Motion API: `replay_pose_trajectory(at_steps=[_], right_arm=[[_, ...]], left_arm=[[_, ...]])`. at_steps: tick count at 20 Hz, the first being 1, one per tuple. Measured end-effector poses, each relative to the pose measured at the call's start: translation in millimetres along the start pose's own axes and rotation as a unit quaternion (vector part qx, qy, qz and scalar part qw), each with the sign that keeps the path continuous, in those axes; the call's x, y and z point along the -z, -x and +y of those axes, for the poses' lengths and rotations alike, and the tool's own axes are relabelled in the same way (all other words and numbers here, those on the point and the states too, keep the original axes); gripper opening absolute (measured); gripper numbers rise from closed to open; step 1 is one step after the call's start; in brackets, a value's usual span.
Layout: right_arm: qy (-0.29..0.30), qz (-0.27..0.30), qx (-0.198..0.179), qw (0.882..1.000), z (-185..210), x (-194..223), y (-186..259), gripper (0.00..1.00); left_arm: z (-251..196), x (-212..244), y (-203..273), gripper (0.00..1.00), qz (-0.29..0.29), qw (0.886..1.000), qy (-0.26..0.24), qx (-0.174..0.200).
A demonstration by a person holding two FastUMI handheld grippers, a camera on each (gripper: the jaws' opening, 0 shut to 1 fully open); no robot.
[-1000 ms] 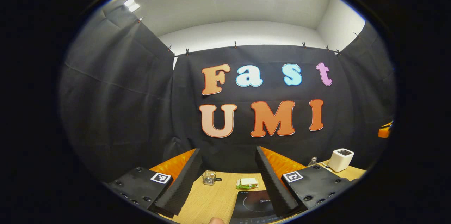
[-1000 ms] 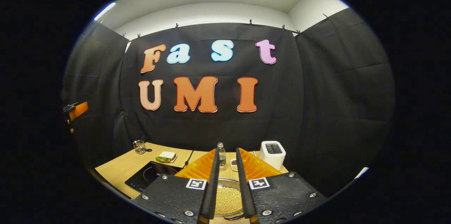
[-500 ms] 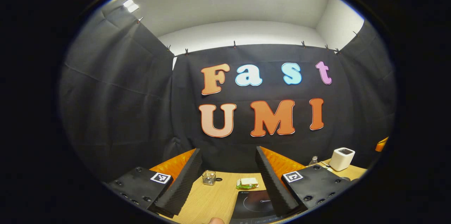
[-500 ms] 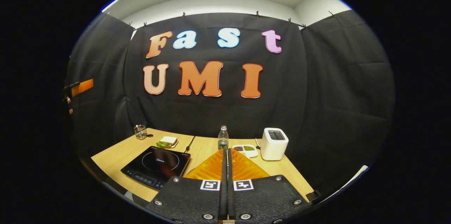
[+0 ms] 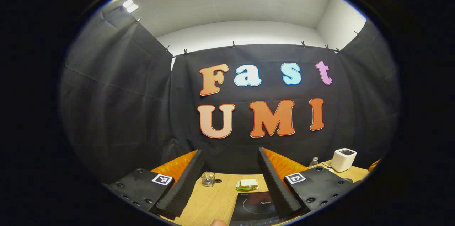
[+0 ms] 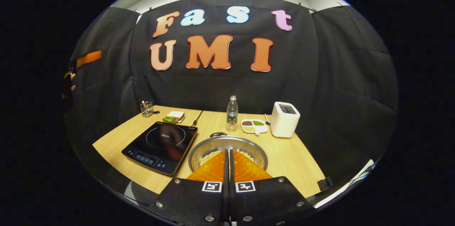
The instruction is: First push the handle of the pot to place it horizontally, then grasp the pot with both hands and set it on the induction cooktop.
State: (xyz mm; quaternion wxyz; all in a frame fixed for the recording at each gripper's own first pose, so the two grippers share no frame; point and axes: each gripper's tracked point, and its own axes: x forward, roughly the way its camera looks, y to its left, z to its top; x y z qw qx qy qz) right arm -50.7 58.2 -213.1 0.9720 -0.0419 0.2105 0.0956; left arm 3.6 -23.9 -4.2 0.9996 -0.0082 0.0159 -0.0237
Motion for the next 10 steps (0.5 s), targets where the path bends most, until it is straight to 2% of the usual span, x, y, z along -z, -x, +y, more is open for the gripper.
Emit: replay_pose_trajectory(at_steps=[1, 10], right_arm=[[-0.002, 0.012, -0.006, 1.000, 2.5, 9.4, -0.9, 0.00], [-0.015, 0.093, -0.023, 0.995, 7.4, 81.0, -19.2, 0.00]], left_arm=[[-0.9, 0.6, 0.3, 0.97, 0.001, 1.000, 0.001, 0.002], [-12.6, -4.8, 5.7, 1.00, -0.005, 1.000, -0.003, 0.012]])
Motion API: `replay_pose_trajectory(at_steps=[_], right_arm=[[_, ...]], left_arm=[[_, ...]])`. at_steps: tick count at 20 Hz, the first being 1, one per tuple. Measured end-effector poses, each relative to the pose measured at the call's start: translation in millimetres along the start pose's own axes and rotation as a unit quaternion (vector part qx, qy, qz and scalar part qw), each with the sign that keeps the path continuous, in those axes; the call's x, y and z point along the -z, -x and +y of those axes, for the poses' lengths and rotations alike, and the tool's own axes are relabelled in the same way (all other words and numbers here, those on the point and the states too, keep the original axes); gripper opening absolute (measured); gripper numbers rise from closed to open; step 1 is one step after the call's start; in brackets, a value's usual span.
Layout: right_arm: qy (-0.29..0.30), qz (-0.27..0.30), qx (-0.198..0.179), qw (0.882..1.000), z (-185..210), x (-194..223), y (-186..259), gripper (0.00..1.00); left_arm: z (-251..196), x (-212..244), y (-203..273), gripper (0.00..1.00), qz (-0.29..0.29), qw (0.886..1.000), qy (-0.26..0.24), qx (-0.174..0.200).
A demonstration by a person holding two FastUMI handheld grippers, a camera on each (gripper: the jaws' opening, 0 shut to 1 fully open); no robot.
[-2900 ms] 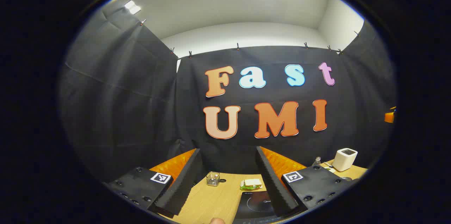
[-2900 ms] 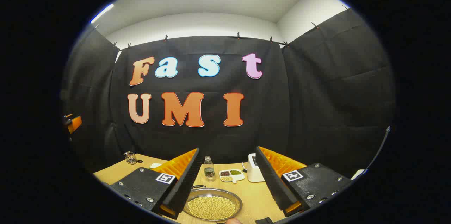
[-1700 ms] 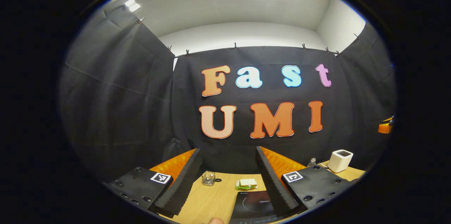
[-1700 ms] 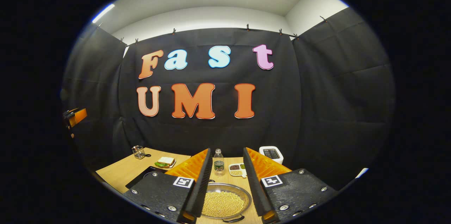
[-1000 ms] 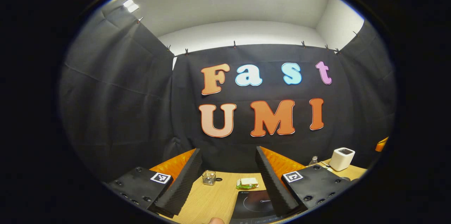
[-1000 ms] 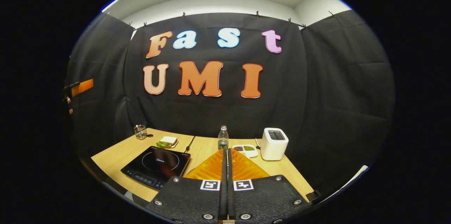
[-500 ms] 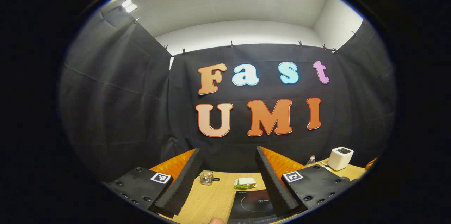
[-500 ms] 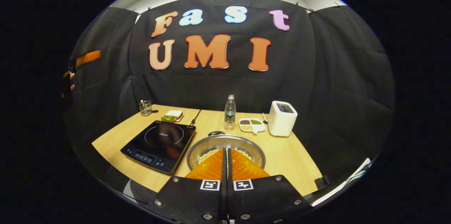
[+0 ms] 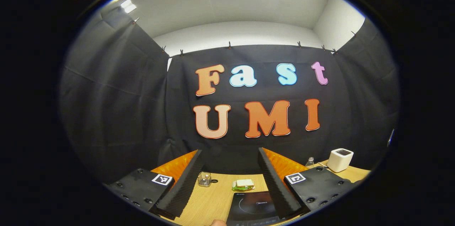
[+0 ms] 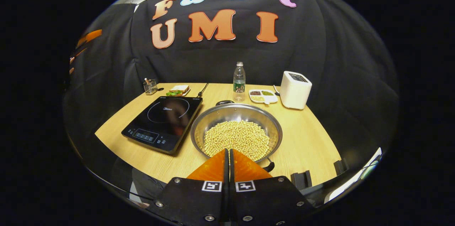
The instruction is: First push the handle of the pot to place it horizontally, then grasp the pot with both hands and set it on the induction cooktop.
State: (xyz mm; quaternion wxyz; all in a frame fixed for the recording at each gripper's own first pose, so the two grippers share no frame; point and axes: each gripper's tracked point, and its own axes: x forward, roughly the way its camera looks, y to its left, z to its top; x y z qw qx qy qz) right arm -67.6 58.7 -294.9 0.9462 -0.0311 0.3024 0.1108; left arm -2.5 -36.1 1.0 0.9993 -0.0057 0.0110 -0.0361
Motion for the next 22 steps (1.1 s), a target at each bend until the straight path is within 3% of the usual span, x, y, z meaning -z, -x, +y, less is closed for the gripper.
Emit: replay_pose_trajectory(at_steps=[7, 17, 22], right_arm=[[0.003, 0.049, 0.013, 0.999, -10.1, 42.0, -23.7, 0.00], [-0.028, 0.100, 0.003, 0.995, -12.8, 76.7, -51.5, 0.00], [-0.035, 0.092, 0.036, 0.995, -35.3, 73.3, -58.4, 0.00]], left_arm=[[-5.7, 2.0, 0.1, 0.99, 0.001, 1.000, -0.002, 0.004], [-15.0, 14.2, -9.9, 1.00, 0.015, 1.000, -0.008, 0.007], [-14.5, 20.4, -10.2, 1.00, 0.021, 1.000, -0.009, 0.008]])
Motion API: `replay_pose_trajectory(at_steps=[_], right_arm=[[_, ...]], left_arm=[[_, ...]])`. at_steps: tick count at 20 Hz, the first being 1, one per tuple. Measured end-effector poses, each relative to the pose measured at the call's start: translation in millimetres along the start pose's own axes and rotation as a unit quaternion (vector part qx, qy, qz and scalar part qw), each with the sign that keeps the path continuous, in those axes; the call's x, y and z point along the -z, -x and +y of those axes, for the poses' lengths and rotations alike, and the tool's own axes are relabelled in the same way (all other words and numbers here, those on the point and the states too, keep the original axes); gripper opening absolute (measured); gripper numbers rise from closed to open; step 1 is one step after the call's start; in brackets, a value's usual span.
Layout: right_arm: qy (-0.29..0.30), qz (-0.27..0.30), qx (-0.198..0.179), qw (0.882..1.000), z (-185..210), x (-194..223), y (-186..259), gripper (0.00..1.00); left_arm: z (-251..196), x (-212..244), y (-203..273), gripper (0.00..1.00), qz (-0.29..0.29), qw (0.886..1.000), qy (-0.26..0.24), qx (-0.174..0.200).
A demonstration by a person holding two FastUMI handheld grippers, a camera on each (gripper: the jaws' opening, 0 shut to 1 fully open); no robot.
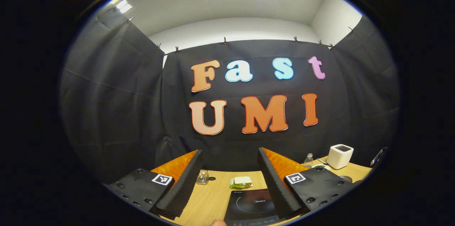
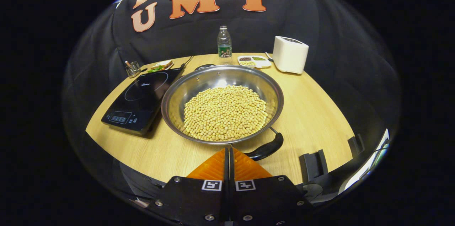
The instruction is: First push the handle of the pot to place it horizontally, then grasp the pot with both hands and set it on the induction cooktop.
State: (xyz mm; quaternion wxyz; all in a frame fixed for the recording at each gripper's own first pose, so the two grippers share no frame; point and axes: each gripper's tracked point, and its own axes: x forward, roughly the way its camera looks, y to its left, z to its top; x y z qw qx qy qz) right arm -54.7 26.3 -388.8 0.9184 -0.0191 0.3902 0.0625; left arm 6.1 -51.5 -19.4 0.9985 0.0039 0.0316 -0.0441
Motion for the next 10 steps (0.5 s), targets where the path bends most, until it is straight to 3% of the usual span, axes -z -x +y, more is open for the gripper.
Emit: replay_pose_trajectory(at_steps=[10], right_arm=[[-0.027, -0.005, 0.030, 0.999, -34.0, -9.9, -8.1, 0.00]], left_arm=[[4.1, 8.2, -7.6, 0.99, 0.008, 1.000, 0.001, -0.004]])
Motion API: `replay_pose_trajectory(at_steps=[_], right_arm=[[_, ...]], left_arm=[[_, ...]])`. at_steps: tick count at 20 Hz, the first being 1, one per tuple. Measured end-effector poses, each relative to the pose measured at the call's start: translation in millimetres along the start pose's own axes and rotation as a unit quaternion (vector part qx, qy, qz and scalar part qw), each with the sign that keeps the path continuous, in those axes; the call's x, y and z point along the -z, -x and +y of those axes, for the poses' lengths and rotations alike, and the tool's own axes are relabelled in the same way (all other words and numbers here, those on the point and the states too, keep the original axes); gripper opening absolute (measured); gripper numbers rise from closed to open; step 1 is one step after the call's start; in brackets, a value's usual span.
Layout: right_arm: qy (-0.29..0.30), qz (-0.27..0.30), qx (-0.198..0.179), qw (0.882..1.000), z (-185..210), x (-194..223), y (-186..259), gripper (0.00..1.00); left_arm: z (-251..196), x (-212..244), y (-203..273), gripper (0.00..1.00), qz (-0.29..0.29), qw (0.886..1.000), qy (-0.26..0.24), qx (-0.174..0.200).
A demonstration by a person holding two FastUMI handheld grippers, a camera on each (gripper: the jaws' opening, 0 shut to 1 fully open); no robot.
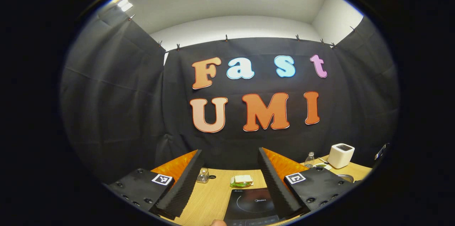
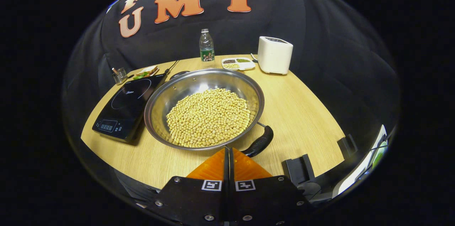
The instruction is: First push the handle of the pot to place it horizontally, then grasp the pot with both hands and set it on the induction cooktop.
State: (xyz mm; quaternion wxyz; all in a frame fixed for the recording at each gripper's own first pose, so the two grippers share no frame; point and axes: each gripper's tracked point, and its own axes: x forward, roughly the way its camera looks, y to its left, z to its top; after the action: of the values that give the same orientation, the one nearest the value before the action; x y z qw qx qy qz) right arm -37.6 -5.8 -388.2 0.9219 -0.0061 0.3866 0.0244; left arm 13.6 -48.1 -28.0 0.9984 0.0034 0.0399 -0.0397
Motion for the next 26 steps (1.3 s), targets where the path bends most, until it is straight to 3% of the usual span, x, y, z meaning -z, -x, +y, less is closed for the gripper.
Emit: replay_pose_trajectory(at_steps=[8, 26], right_arm=[[-0.009, -0.013, 0.046, 0.999, -41.4, -15.9, -11.1, 0.00], [-0.019, -0.010, 0.090, 0.996, -83.5, -29.4, -42.5, 0.00]], left_arm=[[-6.9, 4.7, -8.0, 1.00, 0.004, 1.000, 0.001, 0.003], [-46.7, 14.9, -25.6, 1.00, 0.015, 1.000, -0.006, 0.026]])
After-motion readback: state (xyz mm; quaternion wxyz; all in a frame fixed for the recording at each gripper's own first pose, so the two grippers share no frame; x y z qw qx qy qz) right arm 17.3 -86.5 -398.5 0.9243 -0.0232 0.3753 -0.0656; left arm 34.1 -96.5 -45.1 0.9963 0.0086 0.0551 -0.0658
